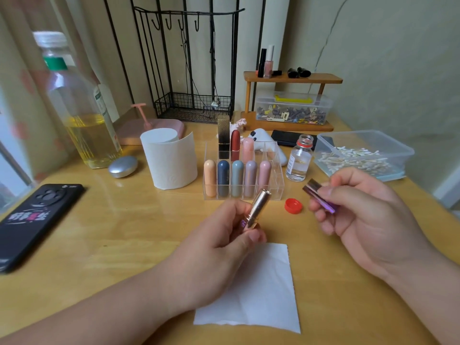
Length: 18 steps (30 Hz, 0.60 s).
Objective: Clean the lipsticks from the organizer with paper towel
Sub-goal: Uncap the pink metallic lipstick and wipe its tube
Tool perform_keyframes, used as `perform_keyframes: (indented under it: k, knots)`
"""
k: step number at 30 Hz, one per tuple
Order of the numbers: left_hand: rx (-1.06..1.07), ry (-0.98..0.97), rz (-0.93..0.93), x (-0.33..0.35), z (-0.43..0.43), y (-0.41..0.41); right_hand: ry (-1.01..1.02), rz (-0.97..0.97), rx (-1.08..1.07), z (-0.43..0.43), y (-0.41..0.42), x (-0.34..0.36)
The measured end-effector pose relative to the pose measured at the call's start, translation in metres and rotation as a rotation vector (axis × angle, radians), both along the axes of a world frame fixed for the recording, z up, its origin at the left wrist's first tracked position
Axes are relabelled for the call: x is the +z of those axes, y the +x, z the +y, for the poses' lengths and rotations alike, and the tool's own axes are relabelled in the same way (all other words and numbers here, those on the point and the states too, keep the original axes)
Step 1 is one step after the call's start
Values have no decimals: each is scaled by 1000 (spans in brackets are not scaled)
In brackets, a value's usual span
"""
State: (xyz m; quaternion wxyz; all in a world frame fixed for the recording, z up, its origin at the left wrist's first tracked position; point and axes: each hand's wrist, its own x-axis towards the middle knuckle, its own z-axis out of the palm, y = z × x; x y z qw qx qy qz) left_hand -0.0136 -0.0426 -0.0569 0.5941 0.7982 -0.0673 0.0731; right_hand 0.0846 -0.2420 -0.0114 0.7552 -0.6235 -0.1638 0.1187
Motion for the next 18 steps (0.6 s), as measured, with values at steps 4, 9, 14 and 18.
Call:
perform_keyframes:
  k: [4,9,14,18]
  knots:
    - [-30,-236,0,5,-1,-1,-254,-187,63,-1,2,-4]
    - [-49,-317,-60,9,-2,-2,-365,-308,12,10,-3,-15]
    - [14,-283,-74,4,0,1,-509,-374,48,19,0,-25]
    - [20,-254,-14,2,1,4,-628,-450,84,25,8,-31]
